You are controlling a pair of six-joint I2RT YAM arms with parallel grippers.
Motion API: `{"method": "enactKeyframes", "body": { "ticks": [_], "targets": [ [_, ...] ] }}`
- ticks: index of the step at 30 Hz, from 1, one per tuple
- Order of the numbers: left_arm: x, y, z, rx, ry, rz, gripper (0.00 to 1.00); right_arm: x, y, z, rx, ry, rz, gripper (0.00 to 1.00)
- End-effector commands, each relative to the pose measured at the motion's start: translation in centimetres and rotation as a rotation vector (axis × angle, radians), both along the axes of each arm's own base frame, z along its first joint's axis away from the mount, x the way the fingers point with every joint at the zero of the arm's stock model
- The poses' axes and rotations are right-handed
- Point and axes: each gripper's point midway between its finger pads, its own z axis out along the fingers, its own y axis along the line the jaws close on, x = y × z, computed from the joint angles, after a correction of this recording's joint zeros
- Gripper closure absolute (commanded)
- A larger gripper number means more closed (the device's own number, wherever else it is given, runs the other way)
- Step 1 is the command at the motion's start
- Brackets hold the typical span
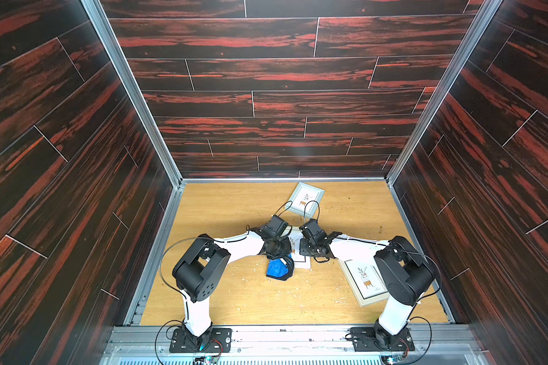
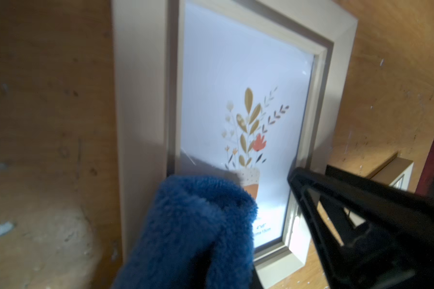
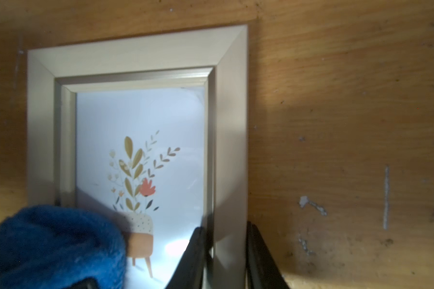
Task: Wipe the picture frame with a cloth
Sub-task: Wipe the dirt from the picture frame.
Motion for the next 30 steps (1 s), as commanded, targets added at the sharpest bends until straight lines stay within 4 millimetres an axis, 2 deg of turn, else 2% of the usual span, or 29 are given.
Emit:
{"method": "enactKeyframes", "body": {
  "ticks": [1, 3, 7, 9, 12, 17, 19, 22, 24, 26, 28, 30],
  "targets": [
    [4.5, 0.6, 0.7, -0.005, -0.053, 0.046, 1.00, -0.9, -0.8, -0.9, -0.049, 0.035, 0.013, 0.99],
    [7.2, 0.5, 1.2, -0.002, -0.091, 0.069, 1.00, -1.0, -0.8, -0.9, -0.043, 0.033, 0.010, 0.99],
    [9.0, -1.7, 1.0, -0.057, -0.065, 0.042, 1.00, -1.2, -0.6, -1.4, -0.033, 0.044, 0.008, 0.99],
    [8.6, -2.3, 0.7, -0.053, -0.057, 0.032, 1.00, -1.2, -0.5, -1.4, -0.027, 0.047, 0.009, 0.99],
    [6.7, -2.0, 0.4, -0.039, -0.032, 0.016, 1.00, -1.2, -0.7, -1.2, -0.034, 0.041, 0.006, 0.99],
    [2.2, 0.5, -0.7, 0.015, 0.011, -0.002, 1.00, -1.3, -1.2, -1.5, -0.056, 0.043, 0.007, 0.99],
    [2.2, 1.6, -0.5, 0.036, 0.000, 0.011, 1.00, -1.2, -1.1, -1.5, -0.056, 0.043, 0.008, 0.99],
    [4.1, 2.2, 0.0, 0.022, -0.009, 0.037, 1.00, -1.0, -0.9, -1.5, -0.057, 0.043, 0.010, 0.99],
    [5.7, 1.7, 0.8, 0.030, -0.037, 0.034, 1.00, -0.7, -0.9, -1.2, -0.063, 0.036, 0.007, 0.99],
    [5.9, 0.8, 1.0, 0.021, -0.041, 0.024, 1.00, -0.5, -1.1, -1.0, -0.077, 0.030, -0.002, 0.99],
    [4.8, -0.5, 0.9, 0.009, -0.037, -0.007, 1.00, -0.3, -1.3, -0.9, -0.086, 0.028, -0.008, 0.99],
    [2.6, -1.3, 0.3, 0.009, -0.013, -0.040, 1.00, -0.3, -1.5, -1.0, -0.088, 0.033, -0.012, 0.99]
  ]
}}
